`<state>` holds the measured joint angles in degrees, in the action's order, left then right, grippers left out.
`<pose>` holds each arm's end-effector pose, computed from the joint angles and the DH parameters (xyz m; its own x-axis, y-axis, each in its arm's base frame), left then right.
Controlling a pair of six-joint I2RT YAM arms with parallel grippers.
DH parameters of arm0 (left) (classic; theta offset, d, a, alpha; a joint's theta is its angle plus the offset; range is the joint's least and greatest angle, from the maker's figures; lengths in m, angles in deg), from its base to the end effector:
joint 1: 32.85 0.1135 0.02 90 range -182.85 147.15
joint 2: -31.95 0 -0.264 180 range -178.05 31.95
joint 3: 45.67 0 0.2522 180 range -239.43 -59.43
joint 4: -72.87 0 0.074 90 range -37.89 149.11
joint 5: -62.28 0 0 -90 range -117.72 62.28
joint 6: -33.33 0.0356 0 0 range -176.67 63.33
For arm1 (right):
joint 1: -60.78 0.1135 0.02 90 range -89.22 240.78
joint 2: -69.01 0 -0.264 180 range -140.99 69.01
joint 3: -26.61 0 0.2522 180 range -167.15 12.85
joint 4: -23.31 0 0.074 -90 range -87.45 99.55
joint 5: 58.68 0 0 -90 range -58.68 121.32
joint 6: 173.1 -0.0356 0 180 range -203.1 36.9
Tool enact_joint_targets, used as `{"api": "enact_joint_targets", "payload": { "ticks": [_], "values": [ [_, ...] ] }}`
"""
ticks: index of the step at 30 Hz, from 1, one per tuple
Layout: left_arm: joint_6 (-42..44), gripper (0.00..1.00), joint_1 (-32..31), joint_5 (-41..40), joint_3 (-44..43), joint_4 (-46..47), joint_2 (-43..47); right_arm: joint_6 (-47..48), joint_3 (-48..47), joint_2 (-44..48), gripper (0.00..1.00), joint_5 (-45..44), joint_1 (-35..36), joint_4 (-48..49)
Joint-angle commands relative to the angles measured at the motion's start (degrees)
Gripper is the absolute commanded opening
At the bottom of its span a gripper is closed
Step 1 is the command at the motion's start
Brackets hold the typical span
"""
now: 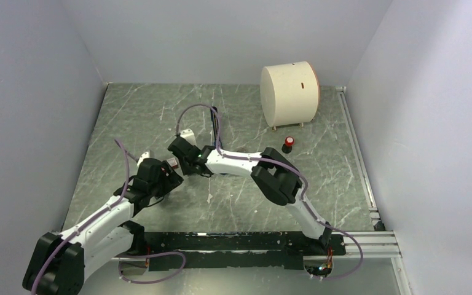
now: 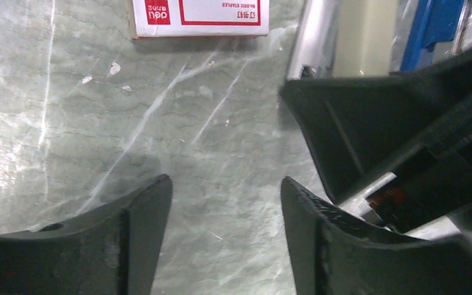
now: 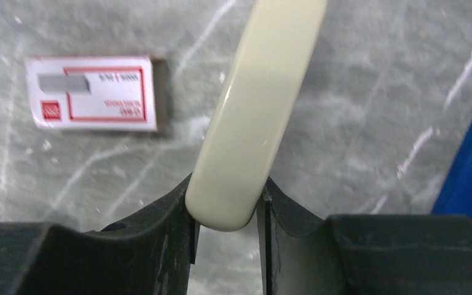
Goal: Load the staples into the stapler
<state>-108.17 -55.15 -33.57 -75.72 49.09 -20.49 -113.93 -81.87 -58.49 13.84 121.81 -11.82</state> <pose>0.1568 -0.0604 0.1478 -0.6598 -0.5709 -0.4886 -0.3280 0.8039 -0.4962 0.2430 0.4168 0.1532 -0.7211 -0.2933 -0.6277 -0.4422 0.8923 0.0911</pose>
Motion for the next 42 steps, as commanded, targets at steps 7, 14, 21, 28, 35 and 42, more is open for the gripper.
{"api": "enact_joint_targets", "payload": {
  "ticks": [7,14,21,28,35,42],
  "values": [
    [0.5,0.89,-0.2,-1.9,-2.0,-4.8,3.5,1.2,-5.7,-1.3,0.54,-0.2,-2.2,-0.1],
    [3.5,0.88,-0.2,-1.7,-3.1,-6.2,8.4,2.8,-2.1,10.0,0.59,7.7,-7.5,-1.4],
    [5.1,0.86,-0.2,0.4,-3.3,-5.3,11.3,7.5,2.4,16.7,0.71,0.2,-13.2,2.0],
    [6.0,0.83,-0.2,3.3,-3.9,-4.1,7.8,16.0,-4.8,10.1,0.88,-7.1,-14.9,4.9],
    [5.5,0.80,-0.2,6.8,-3.4,-1.6,6.7,20.1,-11.9,3.5,0.87,-10.2,-16.0,5.3],
    [4.9,0.76,-0.2,8.1,-3.4,-0.8,3.9,21.2,-17.0,-0.4,0.76,-7.7,-17.9,4.2]
  ]
}}
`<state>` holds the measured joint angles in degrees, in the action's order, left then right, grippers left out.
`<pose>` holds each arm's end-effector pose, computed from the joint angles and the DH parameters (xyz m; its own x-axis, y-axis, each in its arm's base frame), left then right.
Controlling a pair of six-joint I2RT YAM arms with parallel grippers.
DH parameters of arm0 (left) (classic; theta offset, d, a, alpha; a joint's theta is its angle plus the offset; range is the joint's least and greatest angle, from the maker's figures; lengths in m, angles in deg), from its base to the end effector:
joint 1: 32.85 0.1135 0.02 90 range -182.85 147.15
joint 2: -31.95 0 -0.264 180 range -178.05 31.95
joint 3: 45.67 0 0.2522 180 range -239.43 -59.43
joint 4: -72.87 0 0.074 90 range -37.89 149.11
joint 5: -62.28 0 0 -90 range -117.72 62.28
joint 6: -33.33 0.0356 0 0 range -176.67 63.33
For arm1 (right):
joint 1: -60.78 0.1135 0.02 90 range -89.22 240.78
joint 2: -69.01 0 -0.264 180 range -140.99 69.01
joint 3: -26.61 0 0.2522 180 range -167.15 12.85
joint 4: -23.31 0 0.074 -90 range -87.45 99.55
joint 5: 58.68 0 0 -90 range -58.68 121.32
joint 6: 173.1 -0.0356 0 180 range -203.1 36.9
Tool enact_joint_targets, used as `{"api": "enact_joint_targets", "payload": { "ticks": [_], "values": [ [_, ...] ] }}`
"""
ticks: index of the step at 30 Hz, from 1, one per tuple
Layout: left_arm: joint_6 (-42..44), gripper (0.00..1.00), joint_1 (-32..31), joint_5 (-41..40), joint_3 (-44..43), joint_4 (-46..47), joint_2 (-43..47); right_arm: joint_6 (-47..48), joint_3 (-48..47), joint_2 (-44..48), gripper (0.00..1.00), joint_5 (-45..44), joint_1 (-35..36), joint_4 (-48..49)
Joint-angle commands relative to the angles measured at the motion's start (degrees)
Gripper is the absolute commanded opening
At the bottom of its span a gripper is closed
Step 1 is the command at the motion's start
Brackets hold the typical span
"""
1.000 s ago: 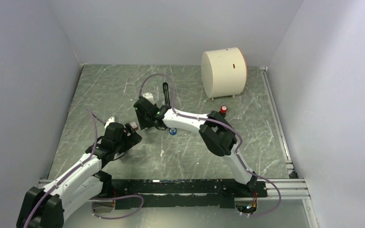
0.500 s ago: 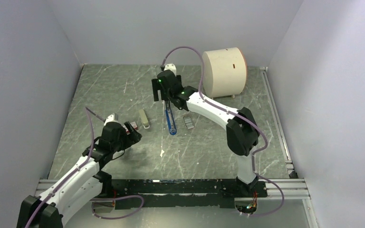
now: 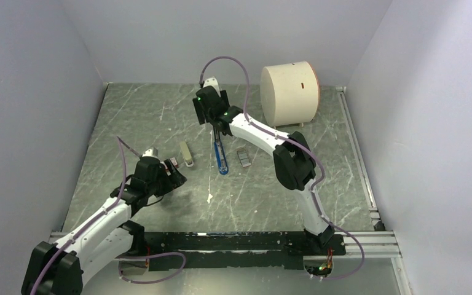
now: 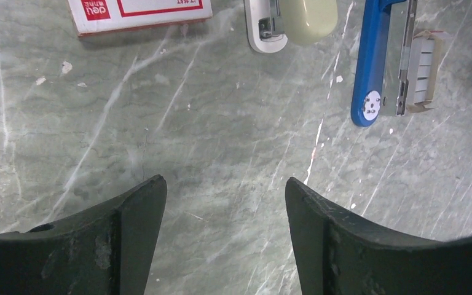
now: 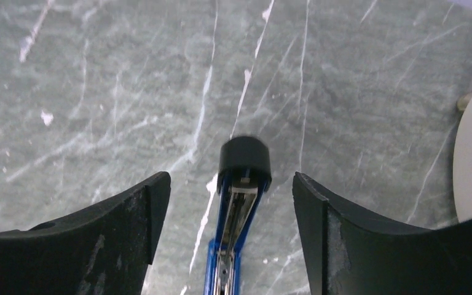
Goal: Load the staples into the stapler
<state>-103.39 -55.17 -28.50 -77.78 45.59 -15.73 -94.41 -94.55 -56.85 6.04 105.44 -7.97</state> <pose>0.1533 -0.0624 0.1665 -0.7010 -0.4991 -0.5094 -0.2040 0.8248 -0.5274 0.3748 0.3490 0.2444 -0.4862 -0.2312 -0.8427 -0.3003 0.9499 -0.0873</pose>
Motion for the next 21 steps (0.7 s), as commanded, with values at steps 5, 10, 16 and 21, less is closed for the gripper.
{"api": "enact_joint_targets", "payload": {
  "ticks": [5,10,16,21],
  "values": [
    [0.2,0.80,-0.2,5.7,-0.8,4.9,-1.8,1.1,-6.8,-4.0,0.59,3.7,-2.9,-1.4],
    [0.6,0.80,-0.2,7.7,-0.5,6.7,-3.2,1.8,-7.8,-4.5,0.47,5.4,-3.1,-3.2],
    [1.2,0.78,-0.2,13.3,-0.1,12.3,-6.8,1.6,-7.7,-3.5,0.34,5.6,-3.4,-4.4],
    [0.6,0.67,-0.3,17.7,-0.4,17.9,-10.4,0.2,-4.3,0.1,0.24,4.0,-3.4,-3.4]
  ]
}}
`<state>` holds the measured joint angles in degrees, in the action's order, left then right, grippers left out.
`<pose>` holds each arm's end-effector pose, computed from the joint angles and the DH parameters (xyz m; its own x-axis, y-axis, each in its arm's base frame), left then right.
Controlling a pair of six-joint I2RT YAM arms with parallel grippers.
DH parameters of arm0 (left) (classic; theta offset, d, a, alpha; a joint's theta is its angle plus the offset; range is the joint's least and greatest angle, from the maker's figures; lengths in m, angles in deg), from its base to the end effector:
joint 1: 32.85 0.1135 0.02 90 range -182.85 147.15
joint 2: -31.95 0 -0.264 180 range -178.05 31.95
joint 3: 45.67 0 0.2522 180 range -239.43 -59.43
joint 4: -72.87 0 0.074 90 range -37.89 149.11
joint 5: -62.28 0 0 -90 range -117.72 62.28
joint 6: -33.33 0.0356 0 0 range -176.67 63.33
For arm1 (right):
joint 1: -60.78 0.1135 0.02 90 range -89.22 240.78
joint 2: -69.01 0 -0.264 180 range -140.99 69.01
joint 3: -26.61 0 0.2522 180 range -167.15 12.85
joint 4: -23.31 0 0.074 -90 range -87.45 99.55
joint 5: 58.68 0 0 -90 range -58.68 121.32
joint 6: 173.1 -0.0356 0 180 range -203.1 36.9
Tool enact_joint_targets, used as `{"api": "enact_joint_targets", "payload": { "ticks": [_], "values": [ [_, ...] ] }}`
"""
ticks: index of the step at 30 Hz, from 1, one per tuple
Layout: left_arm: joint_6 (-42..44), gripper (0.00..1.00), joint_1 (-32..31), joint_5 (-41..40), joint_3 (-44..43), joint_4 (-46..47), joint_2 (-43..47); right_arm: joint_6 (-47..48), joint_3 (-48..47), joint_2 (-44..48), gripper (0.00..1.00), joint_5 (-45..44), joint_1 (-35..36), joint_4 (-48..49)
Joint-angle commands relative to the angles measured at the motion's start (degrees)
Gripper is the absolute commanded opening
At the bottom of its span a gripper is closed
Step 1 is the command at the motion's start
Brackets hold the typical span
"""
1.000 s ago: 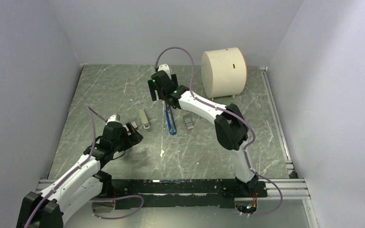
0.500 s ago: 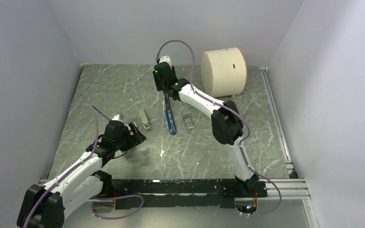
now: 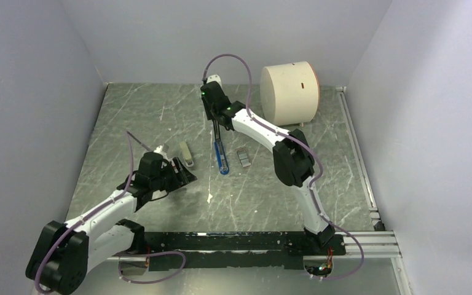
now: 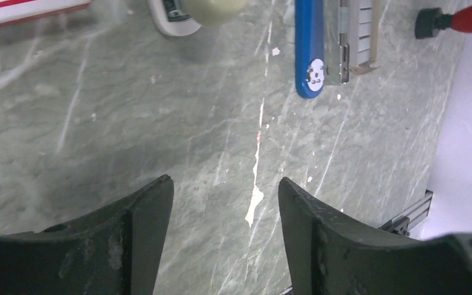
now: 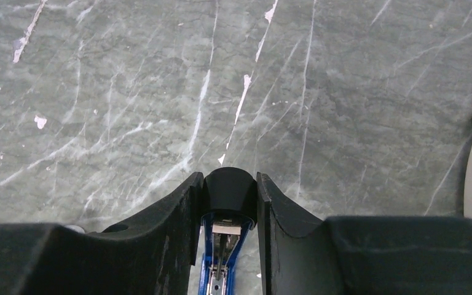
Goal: Load the staples into the stapler
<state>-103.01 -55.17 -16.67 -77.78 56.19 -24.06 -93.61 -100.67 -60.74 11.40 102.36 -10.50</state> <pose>0.1692 -0.0768 0.1593 -0.7825 -0.4463 -0.4341 -0.0851 0.7674 -0.6355 0.4026 0.3410 0.2420 -0.5115 -0.2246 -0.8294 -0.3307 0.9423 -0.0512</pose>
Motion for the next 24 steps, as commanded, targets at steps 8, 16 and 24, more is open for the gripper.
{"api": "enact_joint_targets", "payload": {
  "ticks": [8,16,24],
  "values": [
    [-1.0,0.45,-3.0,6.3,-4.2,13.2,-11.7,-5.1,11.3,11.9,0.23,-4.4,0.0,3.3],
    [-1.7,0.52,-12.2,0.2,-10.5,16.0,-20.5,-8.9,17.3,16.0,0.23,-7.8,1.4,3.8],
    [-3.2,0.35,-14.7,-2.3,-13.6,20.9,-28.8,-12.0,18.2,17.8,0.22,-9.6,3.2,1.8]
  ]
}}
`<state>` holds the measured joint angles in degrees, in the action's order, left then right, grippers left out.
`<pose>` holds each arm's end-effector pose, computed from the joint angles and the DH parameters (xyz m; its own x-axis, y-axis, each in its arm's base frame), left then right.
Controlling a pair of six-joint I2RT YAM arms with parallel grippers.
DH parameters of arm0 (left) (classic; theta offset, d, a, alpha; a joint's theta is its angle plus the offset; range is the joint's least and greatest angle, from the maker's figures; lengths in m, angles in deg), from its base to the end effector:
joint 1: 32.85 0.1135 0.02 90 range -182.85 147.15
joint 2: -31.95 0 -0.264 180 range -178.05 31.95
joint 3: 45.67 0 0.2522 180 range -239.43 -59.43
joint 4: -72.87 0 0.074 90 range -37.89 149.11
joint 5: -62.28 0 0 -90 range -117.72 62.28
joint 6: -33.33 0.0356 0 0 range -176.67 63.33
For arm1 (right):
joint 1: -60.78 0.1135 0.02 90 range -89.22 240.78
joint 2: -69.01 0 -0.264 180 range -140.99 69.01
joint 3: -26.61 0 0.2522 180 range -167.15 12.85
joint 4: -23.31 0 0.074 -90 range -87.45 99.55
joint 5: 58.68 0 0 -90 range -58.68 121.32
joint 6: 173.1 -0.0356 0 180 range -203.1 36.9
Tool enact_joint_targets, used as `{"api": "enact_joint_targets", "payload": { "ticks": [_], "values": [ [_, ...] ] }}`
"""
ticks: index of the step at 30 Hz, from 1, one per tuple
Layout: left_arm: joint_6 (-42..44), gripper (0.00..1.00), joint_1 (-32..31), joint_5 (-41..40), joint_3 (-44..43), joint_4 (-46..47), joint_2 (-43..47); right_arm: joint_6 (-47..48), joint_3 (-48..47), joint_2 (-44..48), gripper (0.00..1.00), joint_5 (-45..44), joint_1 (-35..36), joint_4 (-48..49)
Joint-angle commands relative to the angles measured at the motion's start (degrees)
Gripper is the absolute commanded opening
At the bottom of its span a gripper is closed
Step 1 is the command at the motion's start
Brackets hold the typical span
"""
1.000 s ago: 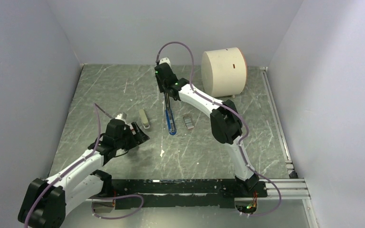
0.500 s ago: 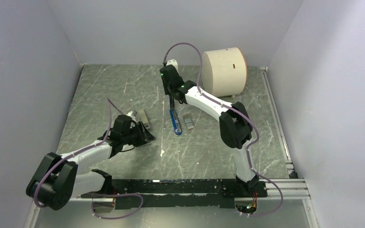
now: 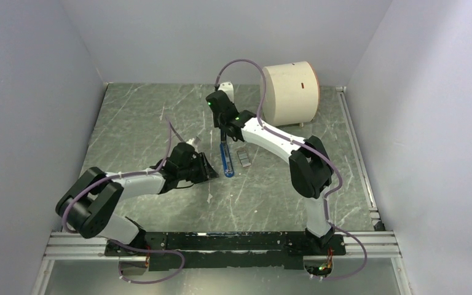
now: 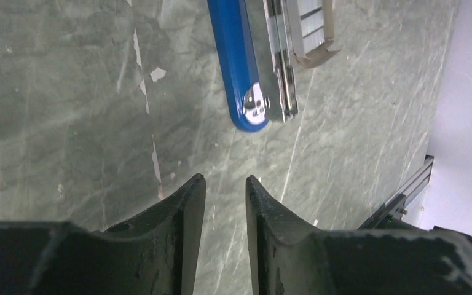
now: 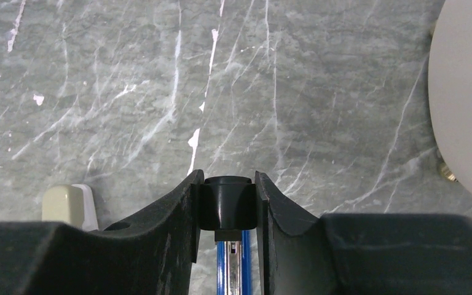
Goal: Load the staples into the stapler
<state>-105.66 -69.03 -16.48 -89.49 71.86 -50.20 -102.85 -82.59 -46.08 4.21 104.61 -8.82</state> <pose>0.2106 -0.1626 0.1496 -0.8645 -0.2847 -0.4143 0.0737 0.7435 -0.6647 0.3475 0.3111 0.2616 -0.5390 -0.1005 -0.8363 -0.1863 0.9825 0.0020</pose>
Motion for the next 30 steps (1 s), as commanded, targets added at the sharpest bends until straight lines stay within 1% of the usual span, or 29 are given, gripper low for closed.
{"api": "enact_joint_targets", "payload": {
  "ticks": [1,4,9,12,14,17,19,24,30],
  "values": [
    [-0.6,0.35,-1.0,-2.1,-2.2,6.0,-3.6,-3.0,0.2,3.2,0.22,-2.5,1.3,0.0],
    [-0.8,0.34,-1.0,-0.3,-3.9,6.3,-6.7,-3.5,0.2,3.4,0.21,-2.7,1.7,-0.5],
    [-1.2,0.32,-1.0,-0.4,-4.0,6.9,-9.0,-4.2,0.7,3.5,0.20,-1.8,2.0,-0.7],
    [-0.9,0.34,-1.0,1.7,-4.9,7.9,-11.0,-4.7,1.1,3.3,0.20,-1.2,2.0,-0.6],
    [-0.5,0.36,-1.1,2.5,-5.8,6.9,-12.7,-5.0,1.1,3.2,0.20,-0.9,2.0,-0.7],
    [-0.7,0.36,-1.0,2.9,-5.7,7.0,-14.3,-5.5,1.7,3.6,0.20,-0.3,2.0,-0.4],
    [-0.8,0.34,-1.0,2.4,-6.3,5.8,-15.4,-5.8,2.0,3.9,0.20,0.2,2.0,-0.4],
    [0.0,0.23,-1.0,0.0,-8.5,-1.1,-18.4,-6.1,3.4,5.4,0.19,1.4,2.0,-0.6],
    [0.8,0.18,-1.1,-2.6,-9.4,-5.0,-21.3,-6.7,7.8,9.3,0.18,3.5,2.6,-0.5]
  ]
}}
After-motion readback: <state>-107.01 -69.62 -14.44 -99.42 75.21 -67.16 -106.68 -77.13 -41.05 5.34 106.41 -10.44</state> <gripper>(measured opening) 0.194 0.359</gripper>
